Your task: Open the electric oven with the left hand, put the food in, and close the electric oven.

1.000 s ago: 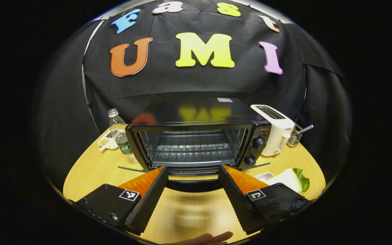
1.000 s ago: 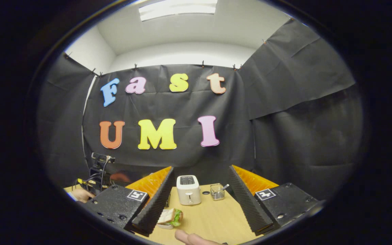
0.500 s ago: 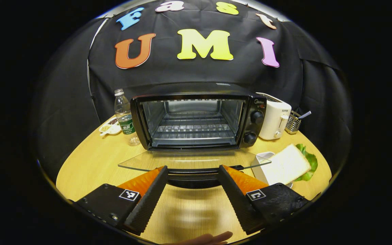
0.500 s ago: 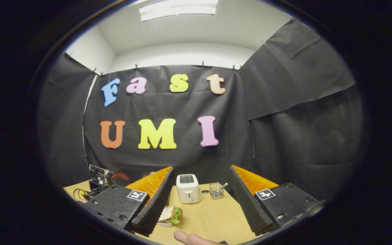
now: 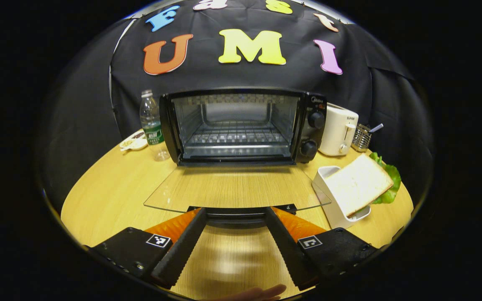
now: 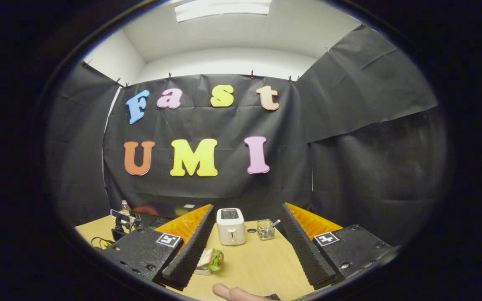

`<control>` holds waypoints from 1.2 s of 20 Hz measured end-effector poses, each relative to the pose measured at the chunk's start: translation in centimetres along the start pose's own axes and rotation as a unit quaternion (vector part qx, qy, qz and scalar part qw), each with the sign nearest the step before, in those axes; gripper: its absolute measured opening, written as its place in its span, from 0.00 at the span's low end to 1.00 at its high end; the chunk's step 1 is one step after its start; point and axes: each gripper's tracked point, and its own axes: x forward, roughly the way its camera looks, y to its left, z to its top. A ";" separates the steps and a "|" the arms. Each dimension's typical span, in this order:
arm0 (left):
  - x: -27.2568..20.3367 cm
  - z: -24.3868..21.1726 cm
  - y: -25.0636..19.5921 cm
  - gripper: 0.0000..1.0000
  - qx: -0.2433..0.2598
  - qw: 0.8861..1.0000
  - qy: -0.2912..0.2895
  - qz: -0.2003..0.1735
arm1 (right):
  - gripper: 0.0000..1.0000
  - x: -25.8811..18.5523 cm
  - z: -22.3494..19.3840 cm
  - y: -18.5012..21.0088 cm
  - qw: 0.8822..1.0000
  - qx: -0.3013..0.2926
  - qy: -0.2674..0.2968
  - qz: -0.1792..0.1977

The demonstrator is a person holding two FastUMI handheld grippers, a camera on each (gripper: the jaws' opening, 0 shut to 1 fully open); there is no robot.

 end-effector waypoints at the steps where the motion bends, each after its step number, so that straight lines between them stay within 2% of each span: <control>1: 0.3 -0.7 0.1 0.95 -0.003 1.000 0.005 0.000 | 0.90 0.1 -0.4 0.1 1.000 -0.001 0.004 0.001; 4: 0.6 -0.9 0.0 0.95 -0.002 1.000 -0.004 -0.002 | 0.89 0.2 -0.4 -0.2 1.000 -0.019 0.000 -0.015; 6: -0.1 -0.3 -0.2 0.95 -0.009 1.000 -0.019 -0.013 | 0.90 0.0 -0.5 1.1 1.000 -0.012 0.004 -0.001; 7: -0.9 0.2 -0.2 0.95 -0.015 0.999 -0.028 -0.019 | 1.00 0.0 -0.7 1.6 1.000 -0.007 0.009 0.008; 8: -2.0 1.3 0.1 0.95 -0.015 0.999 -0.046 -0.020 | 1.00 0.2 -1.0 1.8 1.000 -0.006 0.014 0.014; 9: -3.2 2.5 0.4 0.95 -0.009 0.997 -0.068 -0.020 | 0.90 0.5 -1.1 1.8 1.000 -0.006 0.019 0.018; 10: -4.8 3.9 0.7 0.95 -0.003 0.996 -0.091 -0.019 | 0.90 0.9 -1.4 2.1 0.999 -0.003 0.027 0.026; 11: -6.4 5.1 1.0 0.95 0.003 0.994 -0.111 -0.016 | 1.00 1.2 -1.8 2.3 0.999 0.005 0.039 0.035; 12: -8.3 6.4 1.3 0.95 0.006 0.991 -0.131 -0.011 | 0.91 1.8 -2.4 2.5 0.998 0.014 0.053 0.044; 13: -10.1 7.7 1.5 0.94 0.007 0.988 -0.151 -0.006 | 0.90 2.5 -3.0 2.6 0.996 0.019 0.068 0.052; 14: -12.0 8.9 1.7 0.94 0.006 0.985 -0.170 -0.006 | 0.90 3.3 -3.8 2.5 0.995 0.021 0.083 0.056; 15: -13.8 10.2 2.0 0.94 0.006 0.982 -0.191 -0.002 | 1.00 4.0 -4.5 2.2 0.993 0.022 0.097 0.057; 16: -15.6 11.5 2.5 0.94 0.006 0.977 -0.211 0.002 | 1.00 4.9 -5.3 2.1 0.992 0.023 0.112 0.059; 17: -17.5 12.8 2.7 0.95 0.004 0.972 -0.235 0.007 | 0.90 5.7 -6.2 2.0 0.989 0.024 0.129 0.063; 18: -19.2 13.8 3.0 0.94 0.000 0.967 -0.254 0.009 | 1.00 6.5 -7.3 2.0 0.986 0.026 0.148 0.069; 19: -21.0 14.5 3.2 0.94 -0.005 0.963 -0.271 0.007 | 0.91 7.3 -8.4 2.0 0.982 0.030 0.168 0.075; 22: -24.9 15.4 3.5 0.94 -0.011 0.954 -0.298 0.002 | 0.91 9.5 -12.7 2.4 0.963 0.046 0.247 0.099; 23: -25.9 15.8 3.6 0.94 -0.007 0.951 -0.308 0.003 | 1.00 10.3 -14.1 2.8 0.954 0.054 0.273 0.110; 24: -26.7 16.0 3.8 0.94 -0.001 0.949 -0.315 0.006 | 1.00 11.0 -15.6 3.2 0.943 0.058 0.302 0.122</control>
